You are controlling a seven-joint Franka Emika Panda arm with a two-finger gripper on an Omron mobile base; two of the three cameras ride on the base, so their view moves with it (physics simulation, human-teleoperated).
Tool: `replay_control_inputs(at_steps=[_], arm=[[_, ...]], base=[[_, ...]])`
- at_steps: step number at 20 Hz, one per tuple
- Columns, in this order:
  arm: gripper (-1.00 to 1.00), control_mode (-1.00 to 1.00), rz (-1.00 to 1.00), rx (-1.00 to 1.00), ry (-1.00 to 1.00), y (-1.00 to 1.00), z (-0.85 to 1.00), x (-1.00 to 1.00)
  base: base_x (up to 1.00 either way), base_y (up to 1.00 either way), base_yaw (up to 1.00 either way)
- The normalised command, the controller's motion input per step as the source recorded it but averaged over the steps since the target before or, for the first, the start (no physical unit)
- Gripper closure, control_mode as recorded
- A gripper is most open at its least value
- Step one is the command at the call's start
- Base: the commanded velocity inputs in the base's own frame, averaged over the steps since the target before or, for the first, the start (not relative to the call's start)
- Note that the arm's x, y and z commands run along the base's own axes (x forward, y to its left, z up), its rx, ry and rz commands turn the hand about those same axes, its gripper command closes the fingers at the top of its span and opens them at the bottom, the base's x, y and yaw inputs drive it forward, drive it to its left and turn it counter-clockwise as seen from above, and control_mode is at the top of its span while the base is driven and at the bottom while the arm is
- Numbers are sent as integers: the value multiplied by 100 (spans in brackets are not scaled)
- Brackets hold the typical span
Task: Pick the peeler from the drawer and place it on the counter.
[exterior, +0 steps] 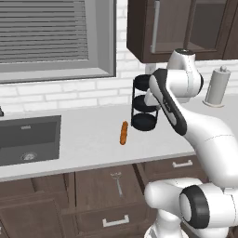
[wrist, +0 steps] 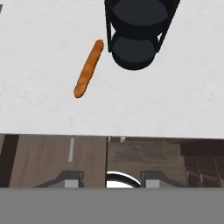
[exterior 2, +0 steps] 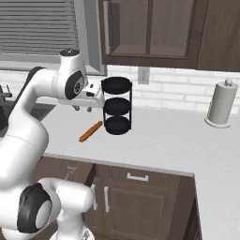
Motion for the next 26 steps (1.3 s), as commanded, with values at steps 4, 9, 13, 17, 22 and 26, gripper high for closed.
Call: replay_control_inputs(at_steps=[4, 9, 13, 17, 22, 26], arm=[[-100, -100, 0, 0, 0, 4, 0, -7], [-100, -100, 0, 1, 0, 13, -1, -19], [-100, 100, 0, 0, 0, 0, 0, 0], [-100, 100, 0, 0, 0, 0, 0, 0], [-100, 100, 0, 0, 0, 0, 0, 0], [-100, 100, 0, 0, 0, 0, 0, 0]], base=[[0, 0, 0], [0, 0, 0], [-27, 27, 0], [-29, 24, 0], [-37, 31, 0], [-34, 42, 2]])
